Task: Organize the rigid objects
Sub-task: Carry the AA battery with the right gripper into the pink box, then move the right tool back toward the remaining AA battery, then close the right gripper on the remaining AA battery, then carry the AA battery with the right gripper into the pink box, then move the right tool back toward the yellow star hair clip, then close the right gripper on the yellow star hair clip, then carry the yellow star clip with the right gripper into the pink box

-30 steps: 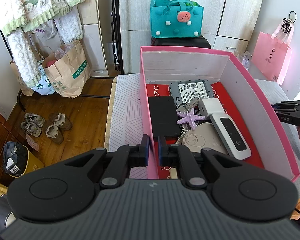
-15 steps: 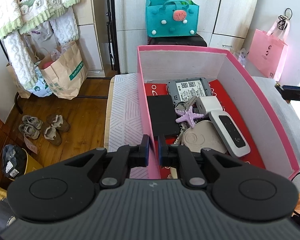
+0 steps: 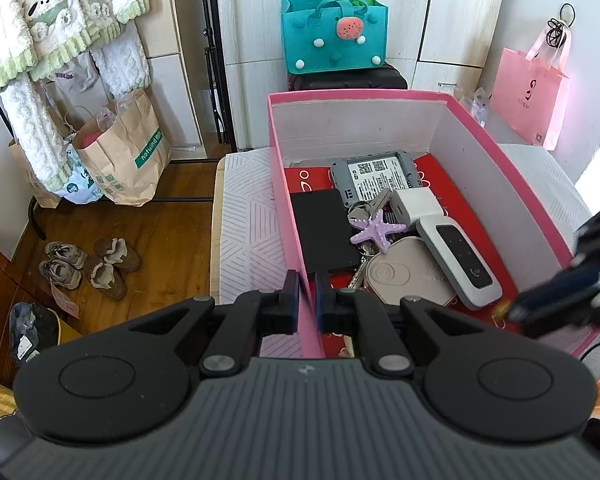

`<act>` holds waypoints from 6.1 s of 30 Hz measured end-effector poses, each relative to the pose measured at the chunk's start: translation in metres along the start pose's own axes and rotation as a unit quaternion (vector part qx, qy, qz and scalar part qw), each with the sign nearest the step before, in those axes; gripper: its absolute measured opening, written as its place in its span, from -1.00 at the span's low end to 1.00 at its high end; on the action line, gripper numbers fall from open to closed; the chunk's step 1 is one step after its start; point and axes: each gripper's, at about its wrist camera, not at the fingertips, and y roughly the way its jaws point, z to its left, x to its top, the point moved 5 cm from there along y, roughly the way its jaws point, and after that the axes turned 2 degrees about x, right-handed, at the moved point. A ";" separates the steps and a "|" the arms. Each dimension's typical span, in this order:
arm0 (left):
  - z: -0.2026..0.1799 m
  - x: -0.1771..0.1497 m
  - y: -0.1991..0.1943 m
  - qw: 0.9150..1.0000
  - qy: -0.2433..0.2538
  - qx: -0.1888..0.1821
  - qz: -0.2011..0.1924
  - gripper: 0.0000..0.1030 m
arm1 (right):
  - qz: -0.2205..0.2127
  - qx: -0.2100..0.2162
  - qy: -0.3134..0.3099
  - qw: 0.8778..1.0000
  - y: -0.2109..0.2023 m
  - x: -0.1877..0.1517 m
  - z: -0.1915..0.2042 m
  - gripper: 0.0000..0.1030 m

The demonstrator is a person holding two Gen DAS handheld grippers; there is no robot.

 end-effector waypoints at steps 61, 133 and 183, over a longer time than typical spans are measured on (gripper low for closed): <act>-0.012 0.005 -0.001 0.997 0.078 0.020 0.006 -0.86 | -0.038 -0.302 0.125 0.944 -0.024 -0.062 -0.165 -0.79; -0.006 0.004 -0.001 0.998 0.062 0.010 -0.006 -0.83 | -0.139 -0.334 0.120 0.925 -0.060 -0.039 -0.208 0.36; -0.006 0.007 -0.002 0.998 0.058 0.008 -0.010 -0.84 | -0.162 -0.142 0.031 0.976 -0.050 0.031 -0.053 -0.28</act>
